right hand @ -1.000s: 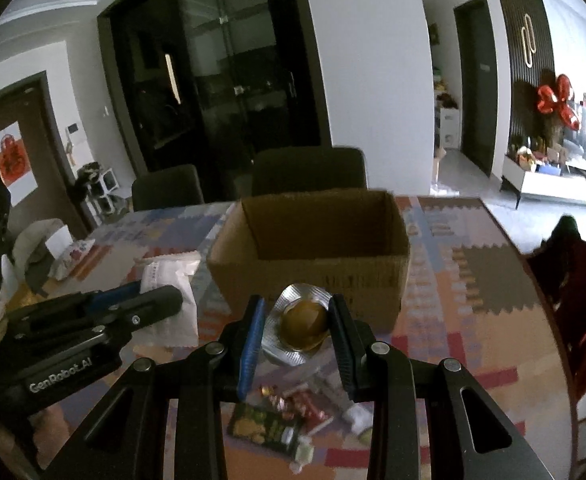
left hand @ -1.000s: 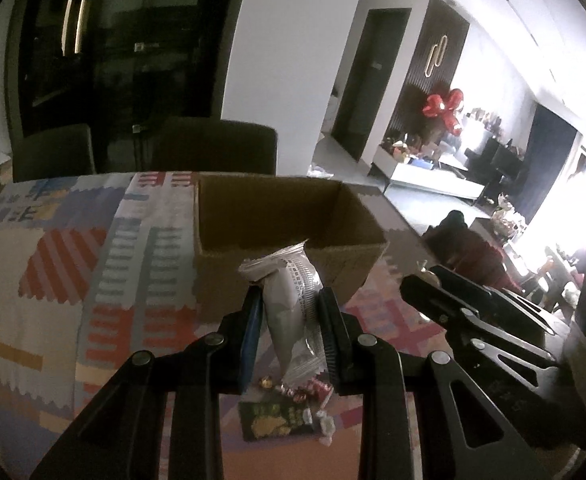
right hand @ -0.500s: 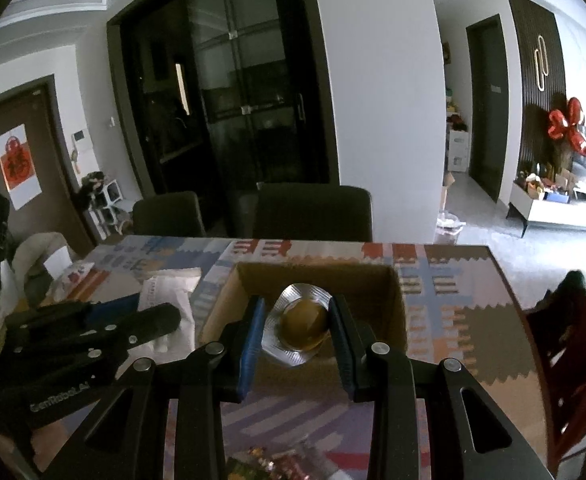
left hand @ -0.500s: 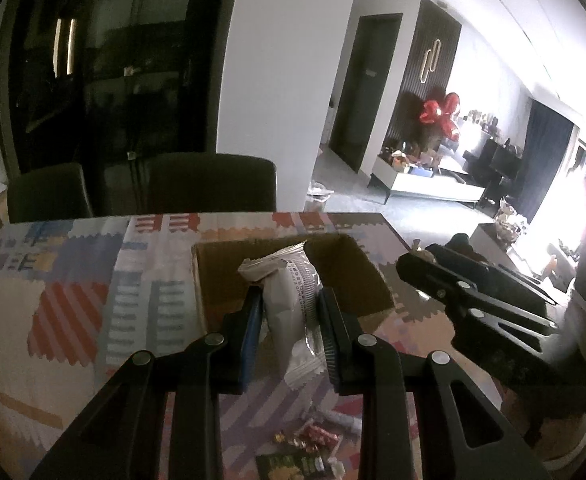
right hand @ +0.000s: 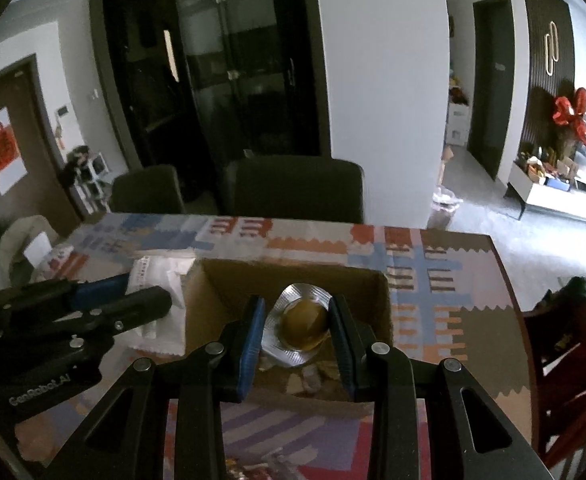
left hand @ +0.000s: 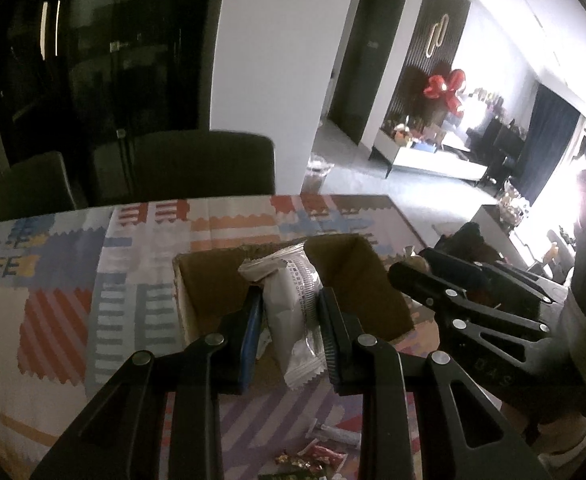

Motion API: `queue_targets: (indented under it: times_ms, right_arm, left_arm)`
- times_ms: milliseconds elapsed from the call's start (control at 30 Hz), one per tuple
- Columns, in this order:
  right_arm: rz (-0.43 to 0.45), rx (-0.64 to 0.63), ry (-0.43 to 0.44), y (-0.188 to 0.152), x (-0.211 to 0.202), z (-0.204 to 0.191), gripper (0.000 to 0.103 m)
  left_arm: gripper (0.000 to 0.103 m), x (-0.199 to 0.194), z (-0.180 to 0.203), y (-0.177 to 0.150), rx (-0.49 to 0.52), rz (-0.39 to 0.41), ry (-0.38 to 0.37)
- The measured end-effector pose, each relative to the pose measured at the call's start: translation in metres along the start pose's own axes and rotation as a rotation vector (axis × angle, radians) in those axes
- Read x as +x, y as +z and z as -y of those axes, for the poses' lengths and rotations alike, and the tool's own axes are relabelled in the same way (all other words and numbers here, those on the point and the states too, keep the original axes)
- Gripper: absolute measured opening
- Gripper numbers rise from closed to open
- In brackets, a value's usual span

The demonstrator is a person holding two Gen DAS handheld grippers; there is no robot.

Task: Organize snacks
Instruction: 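Carry both snacks into the cardboard box and open both tools to release them, then withdraw both open tools from the box toward the remaining snacks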

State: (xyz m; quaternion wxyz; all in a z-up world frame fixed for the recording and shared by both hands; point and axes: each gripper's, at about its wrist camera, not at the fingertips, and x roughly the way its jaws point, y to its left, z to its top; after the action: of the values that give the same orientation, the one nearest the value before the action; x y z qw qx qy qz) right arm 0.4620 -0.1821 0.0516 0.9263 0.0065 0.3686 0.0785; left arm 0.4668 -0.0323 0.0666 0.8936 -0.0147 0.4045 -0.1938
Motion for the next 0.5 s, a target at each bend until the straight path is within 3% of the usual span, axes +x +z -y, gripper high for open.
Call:
queue_targets:
  times_ms: [133, 200, 267, 300, 333, 500]
  right_arm:
    - [-0.038, 0.008, -0.01, 0.0, 0.016, 0.005, 0.034]
    - [-0.046, 0.003, -0.021, -0.001, 0.022, 0.006, 0.035]
    - [-0.061, 0.002, -0.05, -0.002, 0.025, 0.006, 0.043]
    - [-0.059, 0.009, -0.071, -0.004, 0.025, 0.007, 0.057]
    - [-0.051, 0.014, -0.086, -0.006, 0.024, 0.009, 0.061]
    - [-0.031, 0.003, -0.114, -0.017, 0.011, 0.01, 0.061]
  left_arm:
    - [0.029, 0.02, 0.0, 0.004, 0.003, -0.031, 0.02]
    - [0.031, 0.026, 0.001, 0.005, 0.018, -0.037, 0.065]
    - [0.052, 0.03, 0.001, 0.004, 0.027, -0.039, 0.125]
    - [0.057, 0.029, 0.001, 0.003, 0.027, -0.034, 0.137]
    - [0.06, 0.028, 0.0, 0.002, 0.024, -0.025, 0.145]
    - [0.06, 0.009, -0.001, -0.008, 0.042, 0.009, 0.153]
